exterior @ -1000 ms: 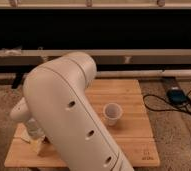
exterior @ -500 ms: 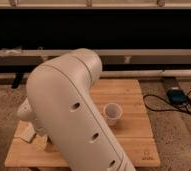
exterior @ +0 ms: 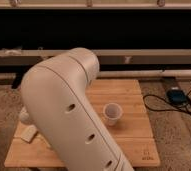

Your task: Place the pepper in the ceramic bowl

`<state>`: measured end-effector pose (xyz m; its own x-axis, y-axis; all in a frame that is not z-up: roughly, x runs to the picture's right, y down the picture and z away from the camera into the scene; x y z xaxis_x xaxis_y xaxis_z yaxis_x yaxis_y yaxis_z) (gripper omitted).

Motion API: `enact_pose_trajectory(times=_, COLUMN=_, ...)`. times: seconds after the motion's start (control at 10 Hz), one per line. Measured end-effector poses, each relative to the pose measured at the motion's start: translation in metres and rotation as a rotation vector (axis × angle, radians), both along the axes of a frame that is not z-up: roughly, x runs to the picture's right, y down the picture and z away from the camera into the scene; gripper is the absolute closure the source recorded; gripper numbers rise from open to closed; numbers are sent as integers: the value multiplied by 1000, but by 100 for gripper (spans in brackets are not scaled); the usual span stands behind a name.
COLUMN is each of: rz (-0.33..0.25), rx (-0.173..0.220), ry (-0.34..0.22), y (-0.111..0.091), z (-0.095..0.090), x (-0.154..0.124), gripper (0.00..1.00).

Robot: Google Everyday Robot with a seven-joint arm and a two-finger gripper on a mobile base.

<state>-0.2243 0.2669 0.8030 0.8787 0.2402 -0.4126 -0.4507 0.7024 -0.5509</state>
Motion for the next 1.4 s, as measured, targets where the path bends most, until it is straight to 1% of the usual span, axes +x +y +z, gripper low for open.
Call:
enact_pose_trajectory(times=0.1, rz=10, rx=0, ry=0, y=-4, z=-1, x=3, gripper=63)
enact_pose_trajectory(times=0.2, rz=6, rx=0, ry=-3, y=-3, z=-2, x=0, gripper=72)
enact_pose_trajectory(times=0.4, rz=6, rx=-1, ry=-6, y=-5, z=-4, x=0, gripper=94)
enact_pose_trajectory(times=0.5, rz=7, rx=-1, ry=-5, y=-5, z=-4, x=1, gripper=98)
enact_pose_trajectory(times=0.6, rz=3, rx=1, ry=-7, y=-6, z=-4, x=1, gripper=100)
enact_pose_trajectory(times=0.7, rz=15, rx=-6, ry=-19, y=-11, z=-8, x=2, gripper=100)
enact_pose_trajectory(times=0.8, rz=36, rx=-14, ry=-40, y=-21, z=-15, x=6, gripper=100)
enact_pose_trajectory(times=1.0, rz=70, rx=-35, ry=-88, y=-44, z=-35, x=8, gripper=100)
enact_pose_trajectory(times=1.1, rz=97, rx=-45, ry=-119, y=-66, z=-53, x=12, gripper=100)
enact_pose_trajectory(times=1.2, rz=116, rx=-54, ry=-143, y=-83, z=-68, x=16, gripper=100)
enact_pose_trajectory(times=1.3, rz=138, rx=-64, ry=-182, y=-106, z=-87, x=17, gripper=100)
enact_pose_trajectory(times=1.4, rz=155, rx=-64, ry=-211, y=-122, z=-98, x=17, gripper=100)
